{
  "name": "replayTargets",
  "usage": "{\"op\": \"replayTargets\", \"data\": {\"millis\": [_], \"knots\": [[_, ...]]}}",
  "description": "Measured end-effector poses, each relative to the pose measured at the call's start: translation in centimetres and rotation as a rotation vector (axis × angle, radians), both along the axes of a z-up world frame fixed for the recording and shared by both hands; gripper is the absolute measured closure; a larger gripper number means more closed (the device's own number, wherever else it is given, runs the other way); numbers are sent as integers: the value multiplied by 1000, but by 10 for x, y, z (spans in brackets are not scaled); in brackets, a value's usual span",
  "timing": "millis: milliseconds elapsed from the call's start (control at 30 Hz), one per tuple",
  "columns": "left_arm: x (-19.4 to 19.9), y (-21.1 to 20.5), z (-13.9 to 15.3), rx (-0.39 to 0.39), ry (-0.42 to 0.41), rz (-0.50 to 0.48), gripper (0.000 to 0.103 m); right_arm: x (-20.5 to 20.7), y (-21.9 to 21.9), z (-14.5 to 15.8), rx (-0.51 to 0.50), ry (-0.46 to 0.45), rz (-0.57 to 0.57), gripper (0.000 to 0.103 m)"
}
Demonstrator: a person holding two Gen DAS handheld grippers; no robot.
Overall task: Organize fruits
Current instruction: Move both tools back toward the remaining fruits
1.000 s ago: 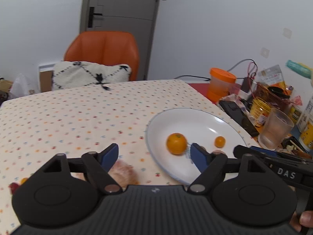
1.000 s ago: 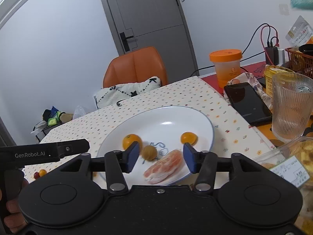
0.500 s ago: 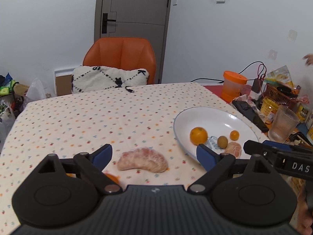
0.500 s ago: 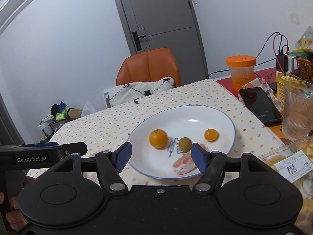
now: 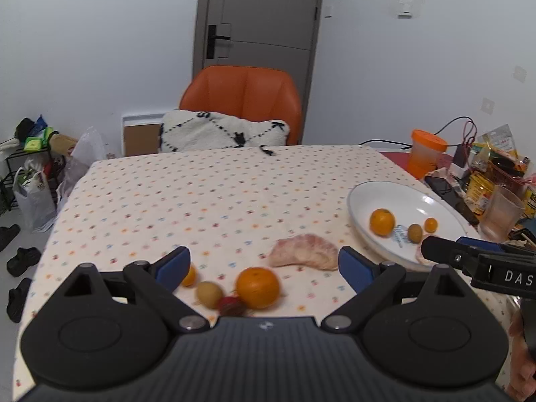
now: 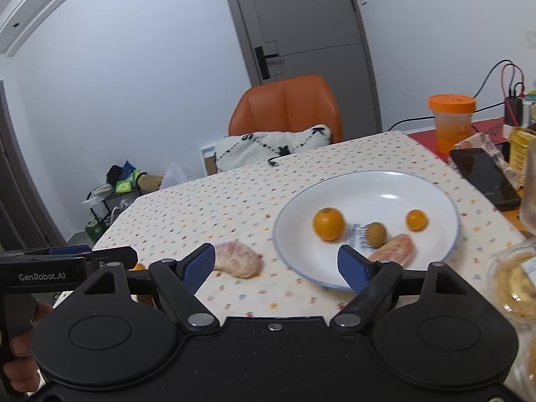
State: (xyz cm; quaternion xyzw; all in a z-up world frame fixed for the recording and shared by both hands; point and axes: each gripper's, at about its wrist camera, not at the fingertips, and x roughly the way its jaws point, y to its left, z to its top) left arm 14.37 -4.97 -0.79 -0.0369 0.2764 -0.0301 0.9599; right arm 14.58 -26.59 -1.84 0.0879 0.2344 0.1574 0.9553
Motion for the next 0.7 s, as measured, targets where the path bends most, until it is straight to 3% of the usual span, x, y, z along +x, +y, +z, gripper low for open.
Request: {"op": "replayTargets", "data": {"millis": [700], "knots": [[-27,65,-14,-58,4,98,11,-8,58,-7,-27,28,104,22]]}}
